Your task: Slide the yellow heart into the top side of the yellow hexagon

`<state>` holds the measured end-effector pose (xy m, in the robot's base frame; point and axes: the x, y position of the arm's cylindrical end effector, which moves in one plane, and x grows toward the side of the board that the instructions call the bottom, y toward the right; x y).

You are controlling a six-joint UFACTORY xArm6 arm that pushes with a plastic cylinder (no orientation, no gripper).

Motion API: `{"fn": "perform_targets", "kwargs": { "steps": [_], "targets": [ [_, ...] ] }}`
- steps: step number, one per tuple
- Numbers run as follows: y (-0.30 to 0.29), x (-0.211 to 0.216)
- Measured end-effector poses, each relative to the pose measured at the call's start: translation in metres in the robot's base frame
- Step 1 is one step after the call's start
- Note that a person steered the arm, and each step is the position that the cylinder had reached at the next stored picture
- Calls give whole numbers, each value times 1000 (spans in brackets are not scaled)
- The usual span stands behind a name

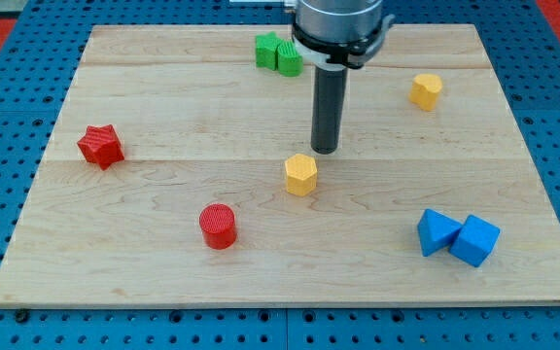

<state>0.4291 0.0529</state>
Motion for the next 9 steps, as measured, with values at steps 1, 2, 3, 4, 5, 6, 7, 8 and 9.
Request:
{"fn": "perform_targets", "kwargs": {
  "steps": [1, 2, 3, 4, 5, 6, 7, 8, 9],
  "targets": [
    [-2, 2],
    [-25, 5],
    [-48, 22],
    [-54, 40],
    [-54, 53],
    [-54, 62],
    [-54, 64],
    [-51, 38],
    [-31, 57]
  ]
}}
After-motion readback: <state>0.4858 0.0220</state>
